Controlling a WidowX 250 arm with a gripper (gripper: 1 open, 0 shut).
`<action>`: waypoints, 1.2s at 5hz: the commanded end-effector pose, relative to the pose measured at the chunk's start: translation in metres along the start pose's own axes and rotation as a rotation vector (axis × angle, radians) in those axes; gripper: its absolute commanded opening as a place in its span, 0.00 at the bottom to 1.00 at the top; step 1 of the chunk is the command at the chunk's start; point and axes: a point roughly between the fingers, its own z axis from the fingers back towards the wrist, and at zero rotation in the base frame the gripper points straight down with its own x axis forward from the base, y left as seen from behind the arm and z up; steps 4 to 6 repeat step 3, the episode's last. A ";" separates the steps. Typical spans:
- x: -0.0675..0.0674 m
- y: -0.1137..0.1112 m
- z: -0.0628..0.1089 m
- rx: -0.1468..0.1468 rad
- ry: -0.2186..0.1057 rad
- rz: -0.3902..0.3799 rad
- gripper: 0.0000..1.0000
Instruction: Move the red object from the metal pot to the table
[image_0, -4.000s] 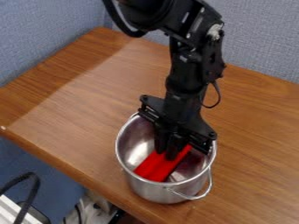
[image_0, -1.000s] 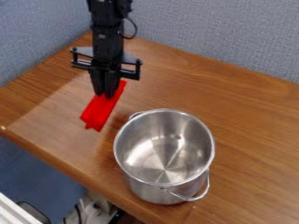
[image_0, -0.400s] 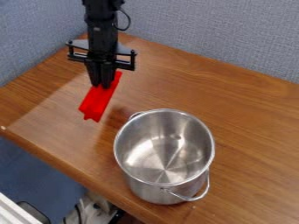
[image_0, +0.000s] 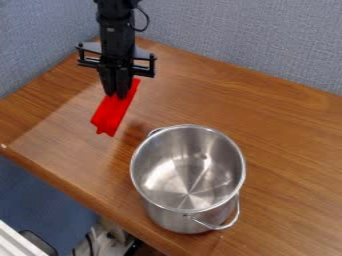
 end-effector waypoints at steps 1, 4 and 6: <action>0.009 0.006 0.028 0.000 -0.090 0.019 0.00; 0.007 0.012 0.030 0.005 -0.103 0.024 0.00; 0.007 0.012 0.030 0.005 -0.103 0.024 0.00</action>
